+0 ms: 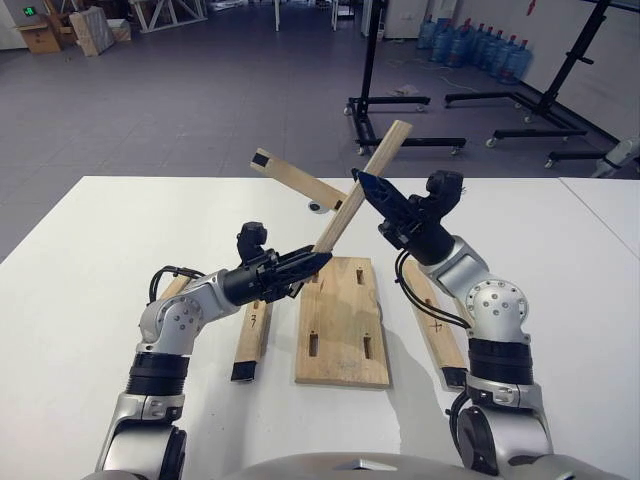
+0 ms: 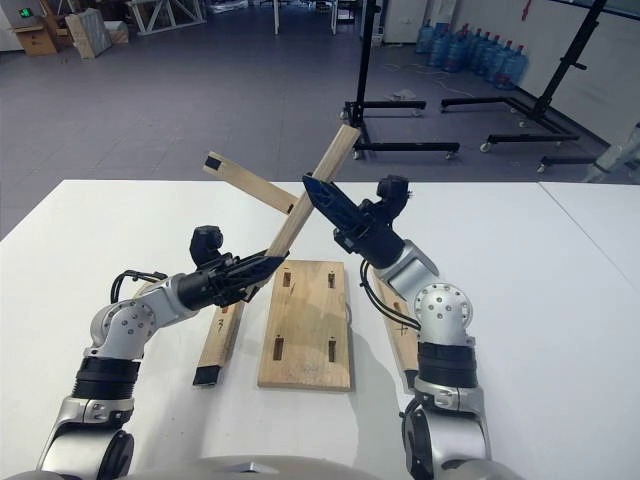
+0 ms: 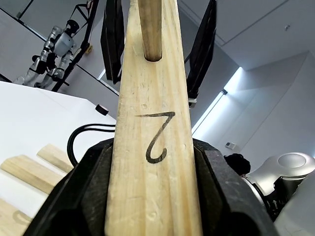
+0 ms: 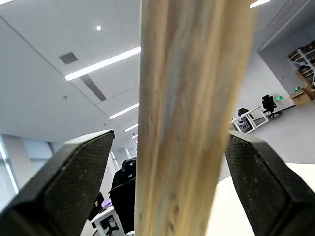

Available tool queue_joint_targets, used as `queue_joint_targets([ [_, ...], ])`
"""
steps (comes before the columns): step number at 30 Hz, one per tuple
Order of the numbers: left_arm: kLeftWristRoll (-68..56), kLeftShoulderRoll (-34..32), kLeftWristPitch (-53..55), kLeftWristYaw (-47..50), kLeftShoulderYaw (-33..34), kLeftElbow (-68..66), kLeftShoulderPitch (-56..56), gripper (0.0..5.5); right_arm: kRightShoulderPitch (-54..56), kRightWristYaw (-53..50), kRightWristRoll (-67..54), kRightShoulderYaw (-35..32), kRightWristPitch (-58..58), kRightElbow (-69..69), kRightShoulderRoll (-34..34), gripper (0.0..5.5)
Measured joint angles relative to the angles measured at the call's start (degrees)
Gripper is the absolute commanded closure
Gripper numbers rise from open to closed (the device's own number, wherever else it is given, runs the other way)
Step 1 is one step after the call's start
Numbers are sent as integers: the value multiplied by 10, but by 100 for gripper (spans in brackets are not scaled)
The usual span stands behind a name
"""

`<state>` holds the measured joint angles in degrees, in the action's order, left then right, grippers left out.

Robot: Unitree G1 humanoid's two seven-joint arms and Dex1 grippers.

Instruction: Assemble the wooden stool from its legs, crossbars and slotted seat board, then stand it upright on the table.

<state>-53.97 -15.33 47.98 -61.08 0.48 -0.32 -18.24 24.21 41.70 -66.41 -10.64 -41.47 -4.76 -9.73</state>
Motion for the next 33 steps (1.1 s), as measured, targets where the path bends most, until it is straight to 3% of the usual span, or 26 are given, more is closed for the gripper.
queue_joint_targets([
  [9,21,11,-30,-10,-2,-7,3,348,7,11,0,0,-47,24,-32,340],
  [16,32,22,-52,-16,-8,-4,14,348,14,26,5,-3,-68,18,-53,342],
  [17,37,24,-59,-14,-9,-5,15,310,14,32,16,-1,-57,15,-53,342],
  [21,64,42,-95,31,-6,-32,13,241,14,50,82,1,11,6,-53,343],
  [27,83,30,-98,56,25,-101,24,140,71,115,70,-61,45,29,-114,345],
  [30,109,11,-108,63,36,-129,32,138,104,107,126,-92,134,128,-120,345],
  [33,146,6,-131,89,40,-161,41,138,106,169,240,-39,237,184,-143,345],
])
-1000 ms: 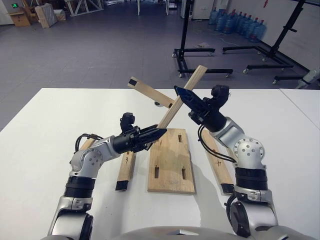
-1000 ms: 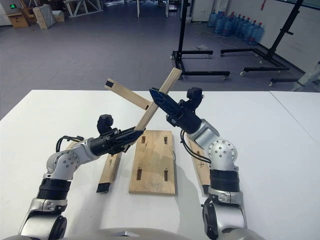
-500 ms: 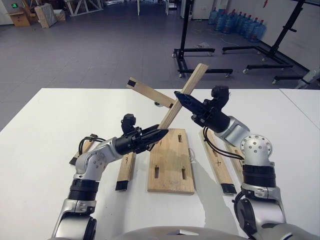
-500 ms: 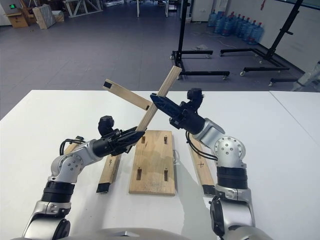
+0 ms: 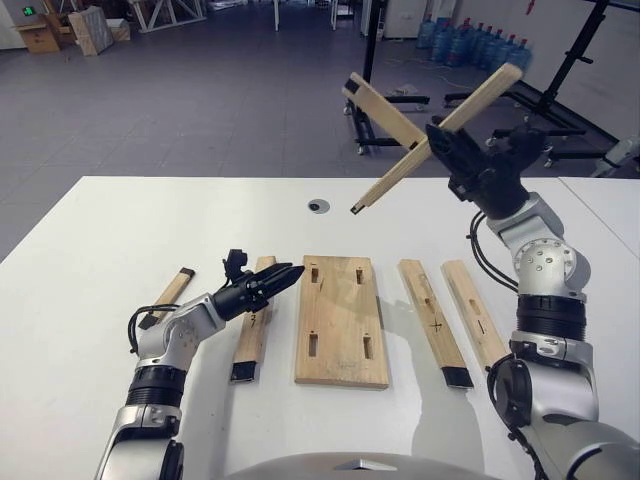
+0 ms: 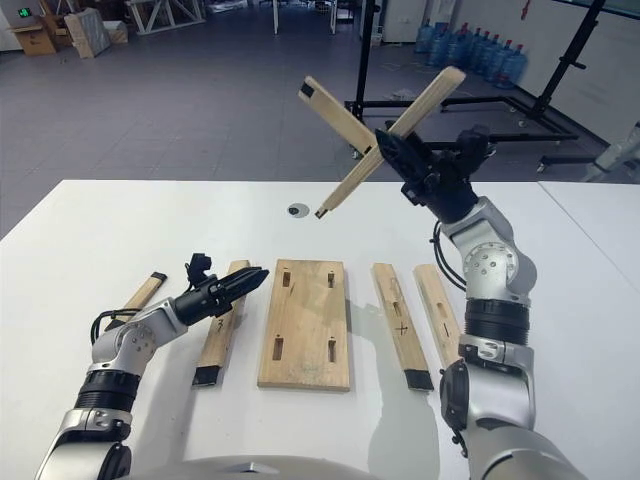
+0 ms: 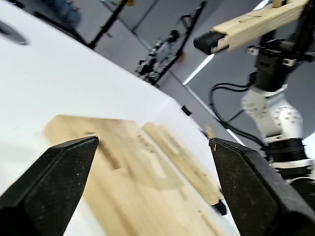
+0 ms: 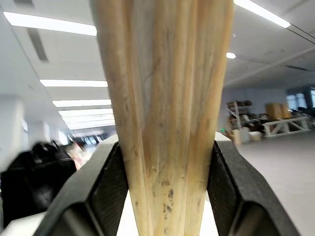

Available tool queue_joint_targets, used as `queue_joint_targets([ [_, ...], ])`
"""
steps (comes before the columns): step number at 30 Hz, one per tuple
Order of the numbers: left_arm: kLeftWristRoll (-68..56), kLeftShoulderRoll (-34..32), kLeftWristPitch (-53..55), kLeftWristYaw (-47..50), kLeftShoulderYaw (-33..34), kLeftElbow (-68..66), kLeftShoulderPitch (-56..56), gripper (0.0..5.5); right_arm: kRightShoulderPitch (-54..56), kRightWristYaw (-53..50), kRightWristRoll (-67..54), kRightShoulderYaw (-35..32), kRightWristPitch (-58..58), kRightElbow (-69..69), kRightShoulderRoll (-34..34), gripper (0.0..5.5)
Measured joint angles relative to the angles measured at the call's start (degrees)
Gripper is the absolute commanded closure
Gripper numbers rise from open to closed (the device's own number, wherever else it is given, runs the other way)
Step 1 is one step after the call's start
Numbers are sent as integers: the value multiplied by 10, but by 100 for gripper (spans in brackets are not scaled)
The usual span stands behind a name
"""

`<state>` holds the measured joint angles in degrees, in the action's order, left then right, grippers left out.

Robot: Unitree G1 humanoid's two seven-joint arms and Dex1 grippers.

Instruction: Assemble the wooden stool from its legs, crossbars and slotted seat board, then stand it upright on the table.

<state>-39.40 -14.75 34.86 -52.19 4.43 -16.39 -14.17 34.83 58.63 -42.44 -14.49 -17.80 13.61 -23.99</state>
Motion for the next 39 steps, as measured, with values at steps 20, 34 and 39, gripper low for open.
queue_joint_targets([
  [20,25,-2,-50,50,72,-20,-13,138,-23,217,158,108,204,149,-5,345],
  [34,25,13,-84,31,71,-18,2,138,9,288,153,124,205,214,-42,345],
  [39,25,22,-85,29,64,-18,3,138,36,306,164,132,217,251,-46,345],
])
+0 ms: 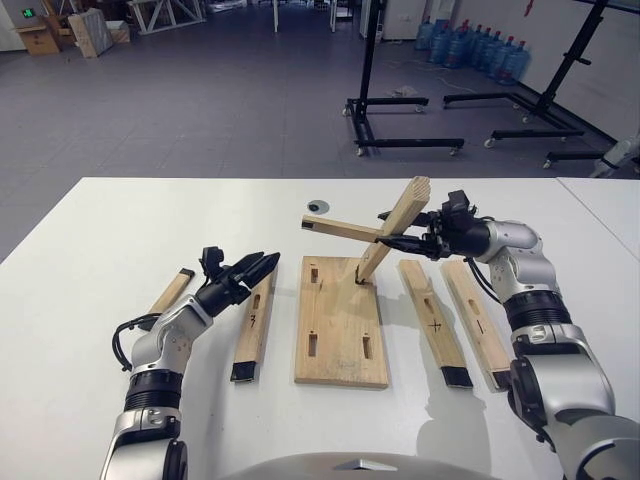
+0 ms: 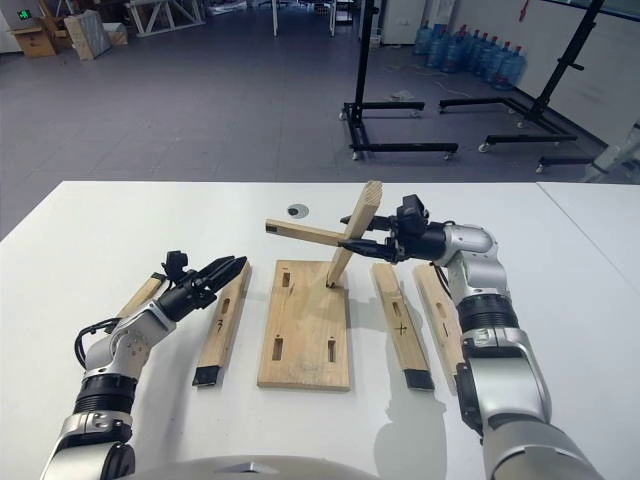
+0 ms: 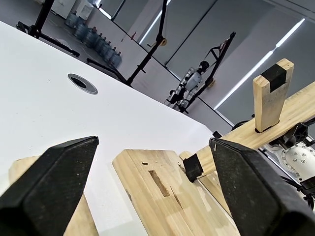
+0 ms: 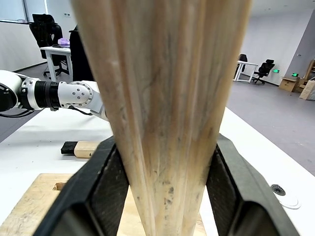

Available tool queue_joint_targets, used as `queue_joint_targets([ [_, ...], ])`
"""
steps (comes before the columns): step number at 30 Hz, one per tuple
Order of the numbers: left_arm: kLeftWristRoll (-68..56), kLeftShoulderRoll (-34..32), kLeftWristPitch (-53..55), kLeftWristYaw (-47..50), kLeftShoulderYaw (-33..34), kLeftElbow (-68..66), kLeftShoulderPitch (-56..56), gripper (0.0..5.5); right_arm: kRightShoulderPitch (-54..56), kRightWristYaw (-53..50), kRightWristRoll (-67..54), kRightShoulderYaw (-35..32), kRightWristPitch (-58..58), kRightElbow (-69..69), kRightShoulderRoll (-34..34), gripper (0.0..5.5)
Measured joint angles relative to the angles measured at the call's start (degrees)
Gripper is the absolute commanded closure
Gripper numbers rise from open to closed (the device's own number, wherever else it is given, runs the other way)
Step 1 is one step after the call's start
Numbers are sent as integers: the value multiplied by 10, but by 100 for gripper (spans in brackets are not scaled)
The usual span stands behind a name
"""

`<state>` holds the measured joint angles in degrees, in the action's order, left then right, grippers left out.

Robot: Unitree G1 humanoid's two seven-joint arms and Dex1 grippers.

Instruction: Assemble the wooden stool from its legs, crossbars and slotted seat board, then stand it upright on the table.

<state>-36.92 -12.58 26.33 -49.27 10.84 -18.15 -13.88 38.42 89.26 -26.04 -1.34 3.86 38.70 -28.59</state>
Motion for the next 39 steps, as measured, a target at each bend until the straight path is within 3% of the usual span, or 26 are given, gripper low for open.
queue_joint_targets([
  [32,16,10,-18,9,-4,-22,8,138,20,29,18,17,-35,11,-34,345],
  [39,19,21,-29,10,-5,-36,3,138,80,31,39,41,-51,106,-28,345],
])
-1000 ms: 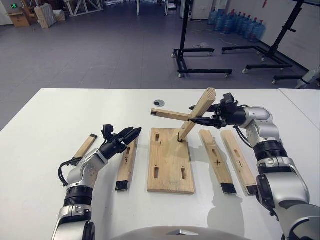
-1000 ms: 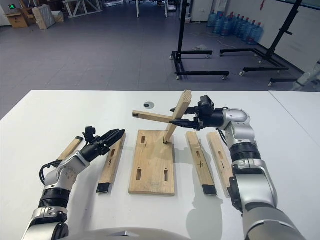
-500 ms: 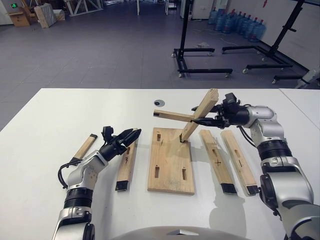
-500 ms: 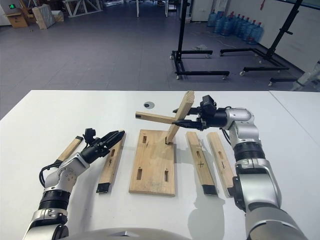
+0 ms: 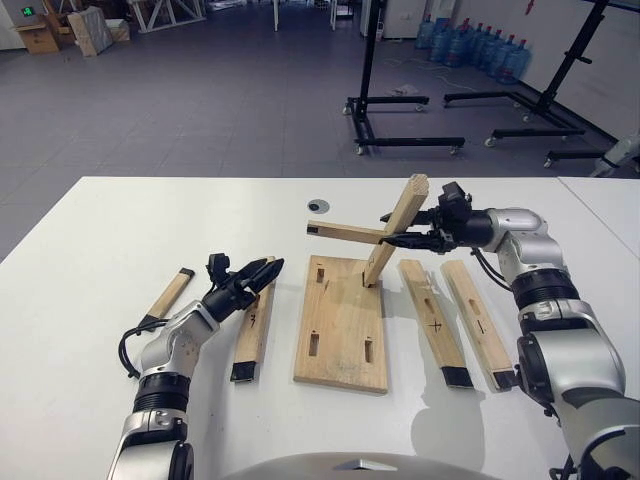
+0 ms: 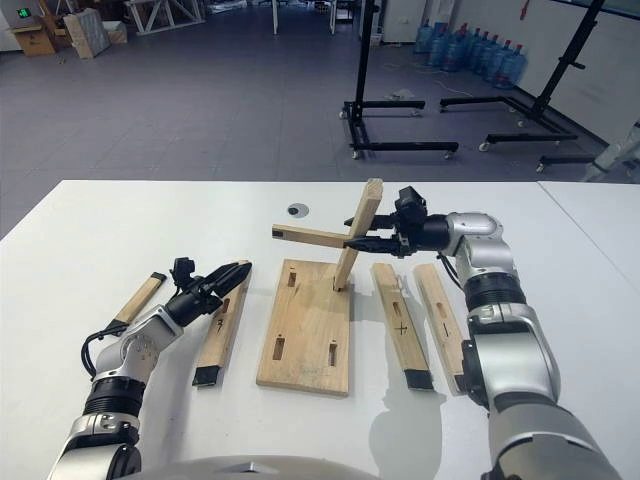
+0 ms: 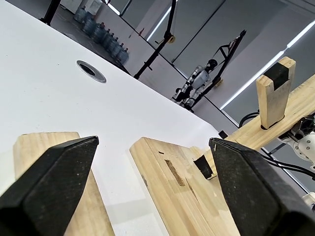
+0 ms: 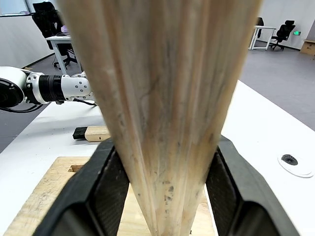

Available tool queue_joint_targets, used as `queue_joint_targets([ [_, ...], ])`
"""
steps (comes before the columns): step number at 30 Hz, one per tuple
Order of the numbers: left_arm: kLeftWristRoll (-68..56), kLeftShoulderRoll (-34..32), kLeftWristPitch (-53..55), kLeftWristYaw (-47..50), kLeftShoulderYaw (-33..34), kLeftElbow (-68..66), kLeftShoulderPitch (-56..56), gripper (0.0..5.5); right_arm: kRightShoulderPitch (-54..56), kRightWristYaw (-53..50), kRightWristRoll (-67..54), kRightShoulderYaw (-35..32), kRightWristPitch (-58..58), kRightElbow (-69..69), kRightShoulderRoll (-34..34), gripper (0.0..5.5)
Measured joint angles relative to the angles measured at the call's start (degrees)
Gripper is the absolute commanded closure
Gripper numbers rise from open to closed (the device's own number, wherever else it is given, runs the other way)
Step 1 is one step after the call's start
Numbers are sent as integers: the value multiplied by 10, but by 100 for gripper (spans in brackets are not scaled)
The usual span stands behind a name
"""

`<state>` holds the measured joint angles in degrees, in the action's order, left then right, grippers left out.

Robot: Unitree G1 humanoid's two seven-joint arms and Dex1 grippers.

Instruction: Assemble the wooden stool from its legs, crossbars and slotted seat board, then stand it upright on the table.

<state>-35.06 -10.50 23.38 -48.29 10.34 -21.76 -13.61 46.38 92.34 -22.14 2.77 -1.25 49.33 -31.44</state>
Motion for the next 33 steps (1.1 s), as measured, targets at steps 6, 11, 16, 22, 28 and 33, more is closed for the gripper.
queue_joint_targets([
  [6,5,12,-12,0,-2,-14,-1,138,27,2,8,27,18,44,0,345],
  [11,15,8,4,-16,-47,55,8,138,32,2,8,46,39,47,-3,345],
  [16,89,-35,44,-41,-185,170,22,138,31,1,6,59,39,40,-6,345],
  [22,152,-52,65,-30,-262,156,-4,138,31,-8,-4,82,28,38,-14,345],
  [28,174,-45,48,-28,-291,111,-41,138,50,-14,-9,116,-18,47,-15,345],
  [33,176,-41,32,-28,-293,92,-45,138,73,-14,-5,123,-37,86,-3,345],
])
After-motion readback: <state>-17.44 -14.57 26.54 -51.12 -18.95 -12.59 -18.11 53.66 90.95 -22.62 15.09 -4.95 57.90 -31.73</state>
